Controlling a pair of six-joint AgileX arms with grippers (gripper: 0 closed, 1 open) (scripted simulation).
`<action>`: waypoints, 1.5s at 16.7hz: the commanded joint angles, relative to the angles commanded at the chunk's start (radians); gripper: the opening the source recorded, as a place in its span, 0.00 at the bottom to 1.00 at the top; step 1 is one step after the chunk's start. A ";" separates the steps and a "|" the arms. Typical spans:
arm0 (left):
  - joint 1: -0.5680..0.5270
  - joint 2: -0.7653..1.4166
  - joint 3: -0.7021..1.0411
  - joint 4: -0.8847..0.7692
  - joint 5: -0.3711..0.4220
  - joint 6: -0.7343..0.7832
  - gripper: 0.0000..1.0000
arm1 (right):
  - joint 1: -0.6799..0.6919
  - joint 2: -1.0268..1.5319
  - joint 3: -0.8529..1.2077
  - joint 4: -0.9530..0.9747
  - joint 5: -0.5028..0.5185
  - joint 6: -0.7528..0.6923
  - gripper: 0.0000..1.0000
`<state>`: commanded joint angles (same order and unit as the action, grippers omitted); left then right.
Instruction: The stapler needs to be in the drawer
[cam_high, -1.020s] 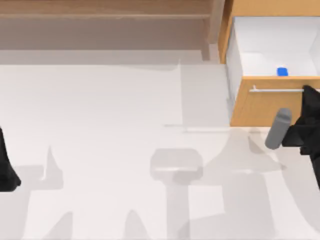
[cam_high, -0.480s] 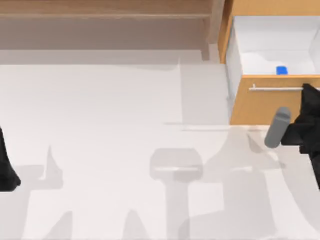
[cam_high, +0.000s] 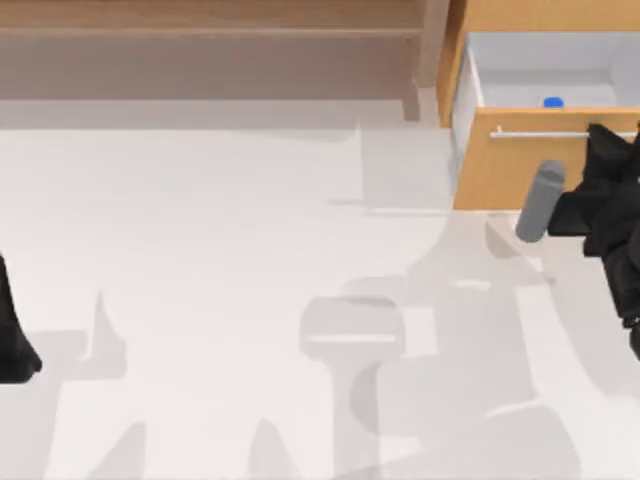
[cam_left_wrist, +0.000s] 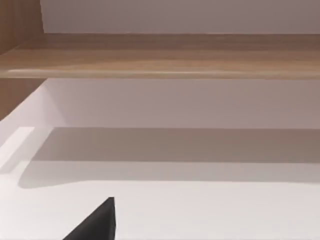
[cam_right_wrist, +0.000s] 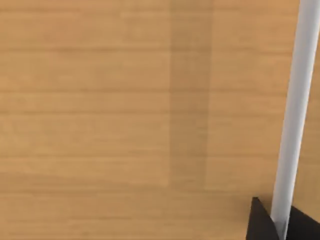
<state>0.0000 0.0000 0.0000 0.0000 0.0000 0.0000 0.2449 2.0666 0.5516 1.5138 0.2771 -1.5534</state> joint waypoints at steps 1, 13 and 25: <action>0.000 0.000 0.000 0.000 0.000 0.000 1.00 | -0.005 0.006 0.005 -0.007 -0.005 0.000 0.00; 0.000 0.000 0.000 0.000 0.000 0.000 1.00 | -0.037 0.090 0.247 -0.142 -0.040 0.001 0.00; 0.000 0.000 0.000 0.000 0.000 0.000 1.00 | -0.061 0.176 0.445 -0.251 -0.066 0.005 0.00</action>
<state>0.0000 0.0000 0.0000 0.0000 0.0000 0.0000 0.1835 2.2427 0.9961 1.2626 0.2108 -1.5486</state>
